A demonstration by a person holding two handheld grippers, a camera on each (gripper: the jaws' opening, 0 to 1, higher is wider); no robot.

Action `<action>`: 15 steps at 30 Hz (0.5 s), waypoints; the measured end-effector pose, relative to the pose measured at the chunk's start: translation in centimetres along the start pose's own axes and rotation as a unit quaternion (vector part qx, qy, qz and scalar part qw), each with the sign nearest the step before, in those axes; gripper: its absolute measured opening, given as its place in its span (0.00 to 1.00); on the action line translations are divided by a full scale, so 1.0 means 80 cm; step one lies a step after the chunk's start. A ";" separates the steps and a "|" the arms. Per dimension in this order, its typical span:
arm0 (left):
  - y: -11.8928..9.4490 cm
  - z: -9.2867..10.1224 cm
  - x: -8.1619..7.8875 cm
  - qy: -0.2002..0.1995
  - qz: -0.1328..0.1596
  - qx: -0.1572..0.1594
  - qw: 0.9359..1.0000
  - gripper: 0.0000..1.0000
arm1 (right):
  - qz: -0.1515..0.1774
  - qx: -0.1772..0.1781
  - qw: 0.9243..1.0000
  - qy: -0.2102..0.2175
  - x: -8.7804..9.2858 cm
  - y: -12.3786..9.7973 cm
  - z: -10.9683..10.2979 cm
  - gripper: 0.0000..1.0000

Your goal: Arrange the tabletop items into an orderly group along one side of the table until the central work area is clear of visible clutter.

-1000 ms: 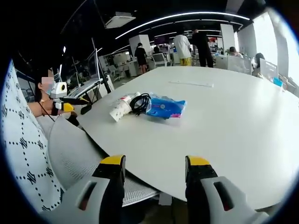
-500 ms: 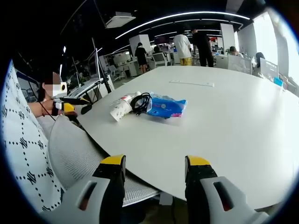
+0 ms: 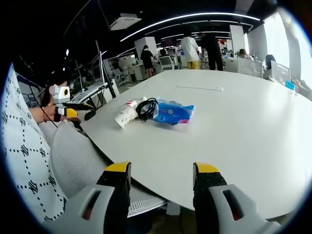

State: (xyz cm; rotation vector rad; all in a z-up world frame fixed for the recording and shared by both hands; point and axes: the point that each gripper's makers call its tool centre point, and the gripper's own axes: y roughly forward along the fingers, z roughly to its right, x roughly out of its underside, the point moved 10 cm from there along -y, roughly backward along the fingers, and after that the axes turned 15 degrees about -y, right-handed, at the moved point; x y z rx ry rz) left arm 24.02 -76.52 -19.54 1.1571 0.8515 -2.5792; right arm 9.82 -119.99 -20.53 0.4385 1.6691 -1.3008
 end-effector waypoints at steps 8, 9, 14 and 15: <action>0.001 0.001 -0.004 0.003 0.003 0.001 1.000 0.73 | 0.001 0.001 1.000 -0.001 -0.002 0.000 0.001 0.50; 0.001 0.001 -0.005 0.003 0.003 0.001 1.000 0.72 | 0.002 0.001 1.000 0.000 -0.003 0.000 0.001 0.50; 0.001 0.003 -0.009 0.006 0.004 0.002 1.000 0.73 | 0.005 0.004 1.000 0.000 -0.007 0.001 0.004 0.50; 0.002 0.003 -0.010 0.008 0.002 0.002 1.000 0.73 | 0.005 0.005 1.000 0.000 -0.007 0.001 0.005 0.50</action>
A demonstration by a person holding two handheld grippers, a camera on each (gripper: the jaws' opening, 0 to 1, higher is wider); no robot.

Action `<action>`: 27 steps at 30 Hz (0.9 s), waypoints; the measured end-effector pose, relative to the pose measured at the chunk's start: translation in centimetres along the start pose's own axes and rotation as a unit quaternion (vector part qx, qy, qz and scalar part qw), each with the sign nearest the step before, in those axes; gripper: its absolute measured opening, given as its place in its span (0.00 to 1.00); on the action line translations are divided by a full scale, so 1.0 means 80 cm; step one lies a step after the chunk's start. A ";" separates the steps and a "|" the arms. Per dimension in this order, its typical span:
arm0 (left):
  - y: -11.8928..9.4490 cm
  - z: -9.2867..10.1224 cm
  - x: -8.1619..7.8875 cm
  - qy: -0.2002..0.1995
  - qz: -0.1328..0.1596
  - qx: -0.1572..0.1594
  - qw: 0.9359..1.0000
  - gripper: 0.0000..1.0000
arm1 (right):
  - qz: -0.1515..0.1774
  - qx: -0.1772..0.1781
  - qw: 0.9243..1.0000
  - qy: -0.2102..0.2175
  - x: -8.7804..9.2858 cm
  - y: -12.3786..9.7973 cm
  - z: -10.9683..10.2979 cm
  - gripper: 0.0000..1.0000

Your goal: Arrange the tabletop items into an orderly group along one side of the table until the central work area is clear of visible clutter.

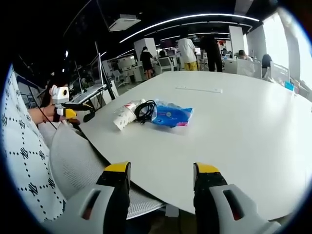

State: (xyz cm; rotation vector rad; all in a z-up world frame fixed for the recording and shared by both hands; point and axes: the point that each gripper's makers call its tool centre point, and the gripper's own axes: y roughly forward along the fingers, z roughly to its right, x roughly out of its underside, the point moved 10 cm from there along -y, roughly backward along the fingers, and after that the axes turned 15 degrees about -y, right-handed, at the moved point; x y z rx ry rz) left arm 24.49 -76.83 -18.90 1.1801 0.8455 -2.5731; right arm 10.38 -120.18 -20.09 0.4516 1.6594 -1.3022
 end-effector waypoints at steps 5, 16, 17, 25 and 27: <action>0.004 0.000 -0.005 0.002 0.000 0.002 1.000 0.72 | 0.002 0.001 1.000 -0.002 -0.003 0.002 0.004 0.50; 0.011 0.000 -0.016 0.006 0.002 0.005 1.000 0.72 | 0.006 0.002 1.000 -0.010 -0.016 0.006 0.013 0.50; 0.012 0.000 -0.017 0.007 0.002 0.006 1.000 0.72 | 0.006 0.002 1.000 -0.010 -0.017 0.007 0.013 0.50; 0.020 0.002 -0.025 0.011 0.001 0.010 1.000 0.72 | 0.011 0.003 1.000 -0.014 -0.030 0.012 0.014 0.50; 0.022 0.002 -0.027 0.013 0.000 0.011 1.000 0.72 | 0.010 0.005 1.000 -0.017 -0.033 0.014 0.014 0.49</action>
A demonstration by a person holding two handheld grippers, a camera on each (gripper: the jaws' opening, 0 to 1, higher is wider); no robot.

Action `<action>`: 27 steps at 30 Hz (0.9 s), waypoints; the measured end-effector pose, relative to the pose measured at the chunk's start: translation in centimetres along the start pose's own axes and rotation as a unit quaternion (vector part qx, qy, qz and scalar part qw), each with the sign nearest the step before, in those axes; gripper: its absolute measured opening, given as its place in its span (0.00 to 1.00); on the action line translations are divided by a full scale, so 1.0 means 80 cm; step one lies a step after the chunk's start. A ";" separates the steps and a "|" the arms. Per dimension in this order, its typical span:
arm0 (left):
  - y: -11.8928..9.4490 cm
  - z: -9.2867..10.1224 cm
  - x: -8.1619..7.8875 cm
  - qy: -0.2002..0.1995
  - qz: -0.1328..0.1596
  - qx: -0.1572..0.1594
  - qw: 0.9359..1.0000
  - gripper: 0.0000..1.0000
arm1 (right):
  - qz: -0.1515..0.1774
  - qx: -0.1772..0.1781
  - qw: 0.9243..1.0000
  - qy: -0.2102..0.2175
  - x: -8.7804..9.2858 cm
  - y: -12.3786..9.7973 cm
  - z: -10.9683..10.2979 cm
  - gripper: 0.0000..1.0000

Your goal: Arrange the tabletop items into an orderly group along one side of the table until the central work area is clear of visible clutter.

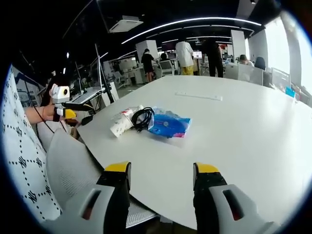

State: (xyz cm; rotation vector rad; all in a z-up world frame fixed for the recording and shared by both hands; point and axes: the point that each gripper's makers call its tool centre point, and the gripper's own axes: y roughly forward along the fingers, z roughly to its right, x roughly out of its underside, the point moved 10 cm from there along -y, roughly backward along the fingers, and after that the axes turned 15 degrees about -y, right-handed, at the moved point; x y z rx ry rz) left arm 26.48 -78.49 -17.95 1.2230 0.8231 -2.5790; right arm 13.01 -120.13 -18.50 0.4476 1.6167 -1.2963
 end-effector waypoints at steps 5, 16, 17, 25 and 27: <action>0.005 -0.001 -0.005 0.002 -0.001 0.002 1.000 0.71 | 0.004 0.001 1.000 0.000 -0.006 0.003 0.003 0.48; 0.026 -0.002 -0.024 0.011 0.000 0.010 1.000 0.71 | 0.010 0.005 1.000 -0.008 -0.020 0.015 0.018 0.48; 0.028 -0.002 -0.025 0.011 0.000 0.010 1.000 0.71 | 0.013 0.005 1.000 -0.006 -0.022 0.017 0.020 0.48; 0.046 -0.002 -0.040 0.019 0.001 0.014 1.000 0.70 | 0.016 0.006 1.000 -0.010 -0.026 0.025 0.032 0.48; 0.050 -0.003 -0.043 0.020 0.001 0.016 1.000 0.70 | 0.015 0.006 1.000 -0.012 -0.027 0.027 0.035 0.47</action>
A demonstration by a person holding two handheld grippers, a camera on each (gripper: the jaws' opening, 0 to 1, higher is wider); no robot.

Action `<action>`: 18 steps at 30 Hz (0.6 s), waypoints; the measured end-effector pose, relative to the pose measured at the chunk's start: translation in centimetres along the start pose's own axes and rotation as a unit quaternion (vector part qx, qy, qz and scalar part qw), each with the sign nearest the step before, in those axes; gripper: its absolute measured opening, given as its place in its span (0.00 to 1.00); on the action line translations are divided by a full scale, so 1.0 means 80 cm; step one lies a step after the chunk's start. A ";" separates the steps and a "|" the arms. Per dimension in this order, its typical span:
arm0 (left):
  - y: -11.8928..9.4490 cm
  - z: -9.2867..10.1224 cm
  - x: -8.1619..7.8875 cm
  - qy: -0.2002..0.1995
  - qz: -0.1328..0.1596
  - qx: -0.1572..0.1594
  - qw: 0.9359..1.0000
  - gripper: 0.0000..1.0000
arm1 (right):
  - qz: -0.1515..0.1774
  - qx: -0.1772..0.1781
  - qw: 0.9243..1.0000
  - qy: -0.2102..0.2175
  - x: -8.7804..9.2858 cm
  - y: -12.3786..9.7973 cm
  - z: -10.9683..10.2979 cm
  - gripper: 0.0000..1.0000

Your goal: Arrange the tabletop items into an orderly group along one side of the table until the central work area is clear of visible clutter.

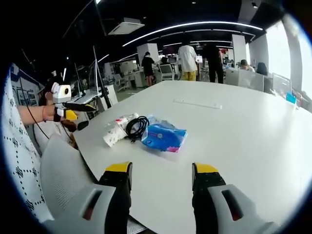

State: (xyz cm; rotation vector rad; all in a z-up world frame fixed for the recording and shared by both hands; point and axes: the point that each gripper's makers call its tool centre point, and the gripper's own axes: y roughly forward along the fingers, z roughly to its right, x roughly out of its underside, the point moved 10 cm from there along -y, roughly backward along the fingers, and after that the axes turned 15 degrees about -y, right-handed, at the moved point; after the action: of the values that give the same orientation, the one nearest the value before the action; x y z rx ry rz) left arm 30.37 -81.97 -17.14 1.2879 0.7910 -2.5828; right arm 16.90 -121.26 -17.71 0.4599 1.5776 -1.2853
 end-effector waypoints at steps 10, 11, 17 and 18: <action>0.027 -0.001 -0.013 0.007 -0.004 0.010 1.000 0.69 | 0.003 0.006 1.000 -0.003 -0.006 0.014 0.018 0.46; 0.029 -0.002 -0.014 0.007 -0.004 0.011 1.000 0.69 | 0.004 0.006 1.000 -0.002 -0.006 0.015 0.019 0.46; 0.037 -0.002 -0.019 0.007 -0.004 0.012 1.000 0.69 | 0.004 0.008 1.000 -0.002 -0.007 0.019 0.025 0.46; 0.039 -0.002 -0.020 0.007 -0.003 0.012 1.000 0.69 | 0.004 0.008 1.000 -0.002 -0.007 0.020 0.027 0.46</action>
State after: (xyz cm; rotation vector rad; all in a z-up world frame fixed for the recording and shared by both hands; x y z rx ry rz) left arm 32.60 -84.64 -17.20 1.3137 0.7702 -2.5987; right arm 19.39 -122.44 -17.89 0.4741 1.5606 -1.2929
